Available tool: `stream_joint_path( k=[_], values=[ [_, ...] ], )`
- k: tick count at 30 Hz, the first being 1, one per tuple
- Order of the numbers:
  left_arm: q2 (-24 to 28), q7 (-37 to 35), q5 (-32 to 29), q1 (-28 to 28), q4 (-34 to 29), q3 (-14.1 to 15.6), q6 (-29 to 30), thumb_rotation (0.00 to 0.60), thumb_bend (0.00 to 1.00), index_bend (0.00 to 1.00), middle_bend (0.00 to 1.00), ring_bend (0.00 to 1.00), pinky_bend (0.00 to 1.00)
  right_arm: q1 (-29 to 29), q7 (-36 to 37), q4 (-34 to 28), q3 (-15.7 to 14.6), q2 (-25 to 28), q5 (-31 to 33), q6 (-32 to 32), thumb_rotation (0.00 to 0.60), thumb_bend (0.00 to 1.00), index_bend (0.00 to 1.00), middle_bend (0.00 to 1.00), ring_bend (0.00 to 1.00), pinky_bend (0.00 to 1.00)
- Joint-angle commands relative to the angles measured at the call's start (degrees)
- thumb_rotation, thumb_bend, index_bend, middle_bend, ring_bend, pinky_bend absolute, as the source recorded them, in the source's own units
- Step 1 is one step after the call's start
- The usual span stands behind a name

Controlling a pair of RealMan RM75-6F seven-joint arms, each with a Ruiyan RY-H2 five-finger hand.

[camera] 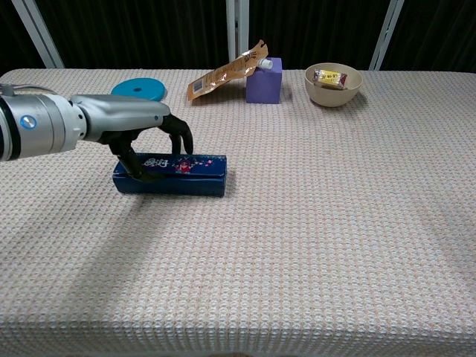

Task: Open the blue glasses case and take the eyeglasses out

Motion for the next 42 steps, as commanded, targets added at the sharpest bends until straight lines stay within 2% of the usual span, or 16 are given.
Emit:
stream_joint_path(
  k=[1, 9, 11, 13, 16, 25, 29, 31, 34, 37, 42],
  values=[
    [0.34, -0.62, 0.35, 0.09, 0.38, -0.18, -0.59, 0.6, 0.45, 0.35, 0.36, 0.16, 0.05, -0.06, -0.05, -0.07, 0.0, 0.05, 0.02, 0.08, 0.6, 0.42, 0.0, 0.12, 0.0, 0.0],
    [0.65, -4.04, 2.4, 0.07, 3.41, -1.09, -3.32, 0.6, 0.51, 0.38, 0.38, 0.18, 0.07, -0.23, 0.07, -0.25, -0.26, 0.13, 0.09, -0.07, 0.6, 0.43, 0.0, 0.12, 0.0, 0.0],
    [0.84, -4.75, 2.31, -0.19, 4.64, -1.19, -4.66, 0.6, 0.51, 0.33, 0.35, 0.16, 0.07, -0.42, 0.28, -0.32, -0.31, 0.23, 0.18, 0.09, 0.6, 0.42, 0.0, 0.12, 0.0, 0.0],
    [0.95, -5.51, 1.71, -0.62, 5.77, -1.55, -6.1, 0.6, 0.51, 0.24, 0.29, 0.11, 0.05, -0.62, 0.57, -0.32, -0.38, 0.34, 0.17, 0.33, 0.6, 0.42, 0.0, 0.13, 0.0, 0.0],
    [0.72, -5.46, 1.15, -1.38, 7.66, -1.73, -7.37, 0.6, 0.49, 0.16, 0.21, 0.04, 0.03, -0.87, 0.88, -0.29, -0.51, 0.44, 0.16, 0.53, 0.6, 0.42, 0.0, 0.13, 0.0, 0.0],
    [0.23, -3.79, -3.95, -3.76, 12.08, -2.33, -8.91, 0.6, 0.47, 0.11, 0.14, 0.0, 0.0, -1.55, 1.79, -0.01, -0.68, 0.66, 0.26, 1.19, 0.6, 0.43, 0.0, 0.13, 0.0, 0.0],
    [-0.29, -4.27, -5.79, -3.38, 14.02, -3.18, -6.86, 0.6, 0.47, 0.12, 0.14, 0.0, 0.0, -1.66, 2.11, 0.19, -0.58, 0.66, 0.12, 1.51, 0.6, 0.43, 0.0, 0.13, 0.0, 0.0],
    [0.14, -6.2, -5.06, -2.14, 12.68, -3.98, -5.16, 0.6, 0.47, 0.14, 0.16, 0.0, 0.0, -1.66, 2.32, 0.4, -0.54, 0.61, -0.08, 1.7, 0.6, 0.43, 0.0, 0.13, 0.0, 0.0],
    [2.28, -9.74, -0.85, 0.28, 7.25, -4.36, -3.24, 0.6, 0.47, 0.22, 0.26, 0.08, 0.01, -1.52, 2.48, 0.73, -0.43, 0.42, -0.15, 1.61, 0.6, 0.43, 0.0, 0.13, 0.0, 0.0],
    [3.41, -11.25, 4.91, 2.4, 2.83, -3.43, -0.69, 0.6, 0.48, 0.27, 0.32, 0.13, 0.02, -1.16, 2.51, 1.01, -0.41, 0.17, -0.21, 1.01, 0.6, 0.43, 0.0, 0.13, 0.0, 0.0],
    [2.85, -10.71, 10.61, 3.59, 0.05, -1.51, 0.54, 0.6, 0.49, 0.28, 0.33, 0.13, 0.03, -0.89, 2.56, 1.03, -0.42, -0.02, -0.41, 0.68, 0.6, 0.43, 0.0, 0.13, 0.0, 0.0]
  ],
)
